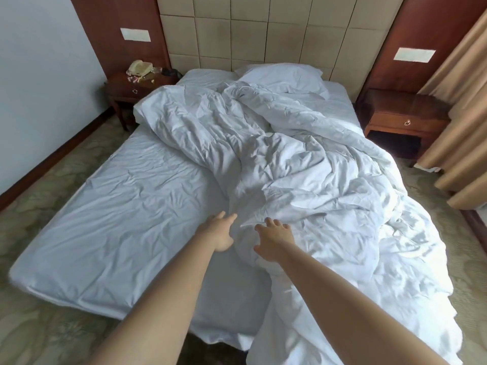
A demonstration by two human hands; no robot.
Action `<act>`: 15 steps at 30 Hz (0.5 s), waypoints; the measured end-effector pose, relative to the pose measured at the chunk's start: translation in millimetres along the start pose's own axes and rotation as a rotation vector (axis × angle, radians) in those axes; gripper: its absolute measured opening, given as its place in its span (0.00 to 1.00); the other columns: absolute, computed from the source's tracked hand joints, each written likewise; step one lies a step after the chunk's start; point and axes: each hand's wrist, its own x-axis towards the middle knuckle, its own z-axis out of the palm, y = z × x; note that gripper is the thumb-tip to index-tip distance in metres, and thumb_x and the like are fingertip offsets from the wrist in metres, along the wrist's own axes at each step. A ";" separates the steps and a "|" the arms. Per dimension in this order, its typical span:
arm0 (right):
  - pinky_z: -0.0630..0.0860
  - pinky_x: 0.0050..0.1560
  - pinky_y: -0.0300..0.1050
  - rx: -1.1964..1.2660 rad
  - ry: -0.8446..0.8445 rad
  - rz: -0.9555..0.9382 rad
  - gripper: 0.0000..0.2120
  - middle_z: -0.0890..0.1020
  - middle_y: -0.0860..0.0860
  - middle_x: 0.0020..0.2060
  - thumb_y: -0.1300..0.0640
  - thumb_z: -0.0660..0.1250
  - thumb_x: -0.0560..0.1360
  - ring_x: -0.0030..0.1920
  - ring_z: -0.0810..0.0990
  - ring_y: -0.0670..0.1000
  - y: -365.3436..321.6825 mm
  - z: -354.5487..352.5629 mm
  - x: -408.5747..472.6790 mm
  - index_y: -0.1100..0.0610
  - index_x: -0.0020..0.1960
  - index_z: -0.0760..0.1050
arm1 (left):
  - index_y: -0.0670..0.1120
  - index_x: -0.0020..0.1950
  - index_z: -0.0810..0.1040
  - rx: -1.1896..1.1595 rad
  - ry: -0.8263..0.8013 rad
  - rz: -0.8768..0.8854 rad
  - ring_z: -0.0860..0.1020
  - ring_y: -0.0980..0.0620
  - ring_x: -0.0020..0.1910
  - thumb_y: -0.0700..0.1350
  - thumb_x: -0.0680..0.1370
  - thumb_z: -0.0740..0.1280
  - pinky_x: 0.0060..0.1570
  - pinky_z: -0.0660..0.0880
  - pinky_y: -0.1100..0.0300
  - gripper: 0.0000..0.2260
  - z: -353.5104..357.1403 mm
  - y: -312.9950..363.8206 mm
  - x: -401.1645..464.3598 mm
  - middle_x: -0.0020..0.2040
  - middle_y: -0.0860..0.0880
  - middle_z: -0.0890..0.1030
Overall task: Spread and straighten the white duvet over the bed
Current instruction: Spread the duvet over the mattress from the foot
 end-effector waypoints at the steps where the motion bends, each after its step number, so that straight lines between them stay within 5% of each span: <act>1: 0.59 0.70 0.53 -0.018 -0.007 -0.010 0.25 0.63 0.55 0.71 0.49 0.61 0.76 0.71 0.61 0.57 -3.6 1.9 8.8 0.51 0.72 0.64 | 0.55 0.78 0.49 0.005 0.006 0.000 0.50 0.46 0.77 0.49 0.78 0.62 0.73 0.58 0.48 0.33 -0.9 -4.6 4.1 0.79 0.49 0.48; 9: 0.53 0.72 0.59 -0.261 -0.116 -0.127 0.29 0.58 0.57 0.73 0.48 0.64 0.75 0.74 0.55 0.60 -28.1 38.4 66.1 0.52 0.73 0.61 | 0.53 0.78 0.53 0.028 -0.038 -0.068 0.51 0.48 0.77 0.55 0.77 0.62 0.74 0.54 0.50 0.32 9.6 -40.6 31.0 0.79 0.47 0.52; 15: 0.53 0.70 0.65 -0.456 -0.220 -0.248 0.32 0.52 0.61 0.75 0.49 0.63 0.78 0.74 0.50 0.65 -47.5 59.5 101.3 0.52 0.77 0.53 | 0.50 0.77 0.57 -0.008 -0.075 -0.146 0.56 0.48 0.75 0.53 0.78 0.61 0.71 0.60 0.52 0.29 13.5 -61.9 59.2 0.76 0.47 0.59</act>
